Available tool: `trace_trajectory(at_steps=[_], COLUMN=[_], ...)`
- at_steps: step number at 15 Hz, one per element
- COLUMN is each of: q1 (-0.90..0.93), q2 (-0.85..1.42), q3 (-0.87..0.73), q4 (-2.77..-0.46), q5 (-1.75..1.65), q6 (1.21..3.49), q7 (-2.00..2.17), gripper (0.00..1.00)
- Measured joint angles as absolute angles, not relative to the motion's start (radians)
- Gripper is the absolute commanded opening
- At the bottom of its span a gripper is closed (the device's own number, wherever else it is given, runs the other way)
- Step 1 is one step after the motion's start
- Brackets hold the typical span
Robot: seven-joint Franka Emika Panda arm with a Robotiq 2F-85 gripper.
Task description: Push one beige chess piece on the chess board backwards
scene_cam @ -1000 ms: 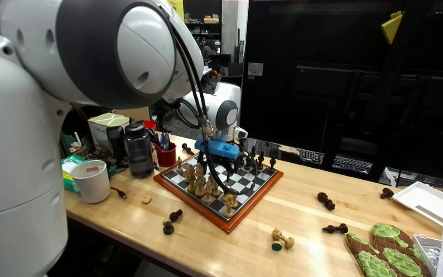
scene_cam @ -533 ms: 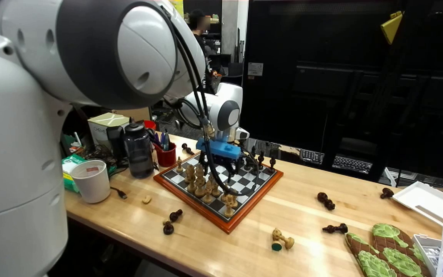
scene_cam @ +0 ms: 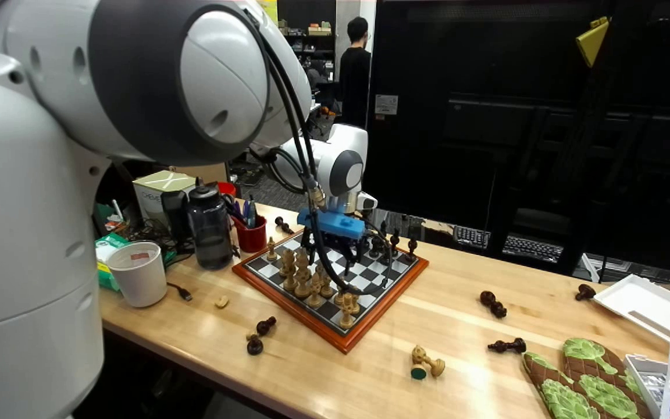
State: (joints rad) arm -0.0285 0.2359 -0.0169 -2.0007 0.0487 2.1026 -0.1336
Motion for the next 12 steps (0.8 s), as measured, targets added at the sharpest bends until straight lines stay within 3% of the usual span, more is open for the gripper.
trace_trajectory(at_steps=[12], q1=[-0.029], q2=[0.264], q3=[-0.015], q4=[-1.958], q5=[0.049], q6=[2.098], q7=[-0.152], gripper=[1.0])
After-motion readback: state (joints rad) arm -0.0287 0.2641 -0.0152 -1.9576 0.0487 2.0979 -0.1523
